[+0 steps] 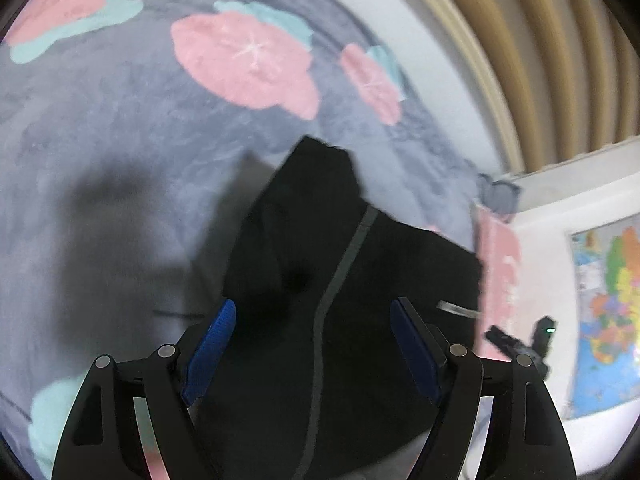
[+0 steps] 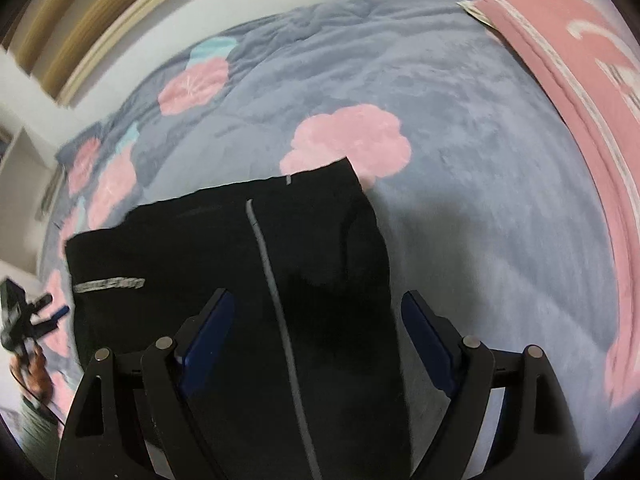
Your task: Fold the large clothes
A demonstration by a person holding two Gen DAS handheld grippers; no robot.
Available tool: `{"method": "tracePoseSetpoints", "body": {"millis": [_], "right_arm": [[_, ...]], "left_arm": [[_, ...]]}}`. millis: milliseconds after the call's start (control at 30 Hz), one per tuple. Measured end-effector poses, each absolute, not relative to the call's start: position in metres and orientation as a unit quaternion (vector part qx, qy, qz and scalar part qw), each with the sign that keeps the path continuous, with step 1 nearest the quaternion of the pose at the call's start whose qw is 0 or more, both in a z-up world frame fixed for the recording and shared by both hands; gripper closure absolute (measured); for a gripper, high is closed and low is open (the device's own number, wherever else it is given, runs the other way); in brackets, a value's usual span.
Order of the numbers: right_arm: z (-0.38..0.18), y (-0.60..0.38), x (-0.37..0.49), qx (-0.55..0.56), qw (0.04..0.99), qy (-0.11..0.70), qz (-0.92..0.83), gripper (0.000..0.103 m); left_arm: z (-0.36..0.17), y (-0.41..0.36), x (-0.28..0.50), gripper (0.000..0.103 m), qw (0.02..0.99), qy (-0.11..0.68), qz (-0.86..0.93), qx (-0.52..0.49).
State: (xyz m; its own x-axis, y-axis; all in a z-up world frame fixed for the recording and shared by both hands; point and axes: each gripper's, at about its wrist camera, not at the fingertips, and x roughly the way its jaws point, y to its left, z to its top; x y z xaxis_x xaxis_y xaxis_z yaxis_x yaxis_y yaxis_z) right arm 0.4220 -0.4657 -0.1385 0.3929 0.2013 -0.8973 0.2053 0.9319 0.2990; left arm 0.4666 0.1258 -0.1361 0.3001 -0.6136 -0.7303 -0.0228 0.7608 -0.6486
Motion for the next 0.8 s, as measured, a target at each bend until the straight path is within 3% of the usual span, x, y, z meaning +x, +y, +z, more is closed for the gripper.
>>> {"method": "tracePoseSetpoints", "body": {"millis": [333, 400, 433, 467, 500, 533, 633, 733, 800], "right_arm": [[-0.198, -0.472, 0.501, 0.169, 0.805, 0.567, 0.046, 0.017], [-0.205, -0.466, 0.506, 0.186, 0.800, 0.566, 0.067, 0.056], [-0.203, -0.463, 0.504, 0.183, 0.804, 0.562, 0.064, 0.063], [-0.197, -0.459, 0.498, 0.171, 0.814, 0.552, 0.051, 0.064], [-0.190, -0.457, 0.492, 0.163, 0.823, 0.542, 0.041, 0.067], [-0.182, -0.456, 0.486, 0.158, 0.830, 0.534, 0.031, 0.068], [-0.141, -0.461, 0.470, 0.138, 0.854, 0.501, -0.010, 0.072], [-0.100, -0.471, 0.470, 0.129, 0.874, 0.467, -0.031, 0.077], [-0.080, -0.471, 0.478, 0.115, 0.885, 0.447, -0.055, 0.089]], "left_arm": [[-0.194, 0.128, 0.519, 0.023, 0.717, 0.590, -0.196, -0.316], [-0.205, 0.126, 0.522, 0.023, 0.704, 0.594, -0.197, -0.337], [-0.207, 0.124, 0.522, 0.024, 0.703, 0.587, -0.205, -0.346], [-0.203, 0.121, 0.518, 0.029, 0.710, 0.577, -0.211, -0.344], [-0.196, 0.117, 0.515, 0.044, 0.724, 0.564, -0.217, -0.334], [-0.185, 0.112, 0.511, 0.066, 0.739, 0.559, -0.217, -0.307], [-0.156, 0.109, 0.498, 0.092, 0.767, 0.537, -0.215, -0.278], [-0.111, 0.123, 0.491, 0.093, 0.781, 0.483, -0.234, -0.318], [-0.091, 0.125, 0.497, 0.093, 0.790, 0.459, -0.242, -0.325]]}}
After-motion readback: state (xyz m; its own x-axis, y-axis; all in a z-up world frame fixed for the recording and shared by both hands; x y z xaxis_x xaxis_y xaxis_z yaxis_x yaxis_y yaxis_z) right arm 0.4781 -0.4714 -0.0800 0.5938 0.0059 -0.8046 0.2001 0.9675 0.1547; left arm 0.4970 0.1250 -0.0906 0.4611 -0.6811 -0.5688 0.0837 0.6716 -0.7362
